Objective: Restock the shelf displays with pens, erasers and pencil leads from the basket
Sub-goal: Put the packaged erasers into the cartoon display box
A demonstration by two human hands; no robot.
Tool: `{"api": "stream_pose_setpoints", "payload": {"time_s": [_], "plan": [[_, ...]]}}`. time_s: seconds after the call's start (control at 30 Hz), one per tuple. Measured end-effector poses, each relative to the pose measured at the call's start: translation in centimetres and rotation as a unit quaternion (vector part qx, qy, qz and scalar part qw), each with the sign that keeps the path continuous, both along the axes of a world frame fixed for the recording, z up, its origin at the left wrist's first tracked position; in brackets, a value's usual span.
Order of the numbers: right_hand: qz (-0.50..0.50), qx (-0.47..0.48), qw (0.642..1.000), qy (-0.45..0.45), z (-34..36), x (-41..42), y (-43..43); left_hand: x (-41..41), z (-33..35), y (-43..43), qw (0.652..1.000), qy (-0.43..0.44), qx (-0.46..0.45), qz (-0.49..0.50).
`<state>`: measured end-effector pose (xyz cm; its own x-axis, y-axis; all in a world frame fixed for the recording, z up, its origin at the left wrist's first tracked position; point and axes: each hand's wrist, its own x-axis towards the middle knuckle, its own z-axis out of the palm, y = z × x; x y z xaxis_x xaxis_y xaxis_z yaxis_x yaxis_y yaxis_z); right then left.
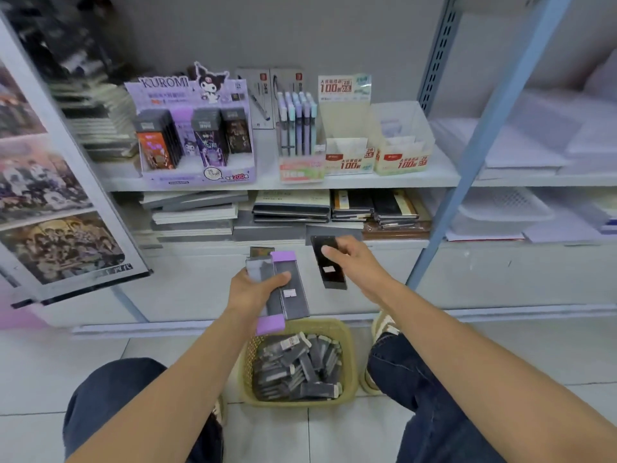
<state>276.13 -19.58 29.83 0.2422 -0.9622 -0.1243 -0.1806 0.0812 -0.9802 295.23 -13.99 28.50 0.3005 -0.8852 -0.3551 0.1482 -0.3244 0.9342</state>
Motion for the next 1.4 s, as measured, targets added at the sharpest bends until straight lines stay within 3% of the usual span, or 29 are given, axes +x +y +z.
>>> {"api": "stream_pose_setpoints", "payload": {"time_s": [0.1,0.17,0.27,0.43,0.53,0.87,1.07,1.4], "plan": [[0.006,-0.107,0.993,0.059,2.5,-0.1,0.2,0.2,1.6,0.4,1.0,0.016,-0.003,0.007],[0.024,-0.133,0.99,0.029,3.8,0.3,0.7,0.3,2.5,0.8,0.999,0.034,0.006,0.016],[0.052,-0.13,0.99,-0.007,5.2,0.8,1.6,0.6,3.7,1.2,0.997,0.069,0.003,0.035],[0.127,-0.158,0.979,0.031,5.2,1.6,2.9,1.4,5.6,1.7,0.99,0.126,0.024,0.058],[0.097,-0.134,0.986,-0.016,5.0,2.3,3.3,1.8,6.2,2.1,0.989,0.132,0.029,0.061],[0.07,-0.147,0.986,-0.038,6.4,4.4,4.3,2.4,6.9,3.1,0.988,0.135,-0.017,0.066],[0.093,-0.047,0.993,-0.054,8.0,5.6,3.2,3.4,8.5,3.3,0.993,0.094,-0.058,0.041],[0.12,-0.043,0.989,-0.078,11.1,8.0,1.2,6.8,10.6,2.9,0.993,-0.032,-0.116,-0.015]]}}
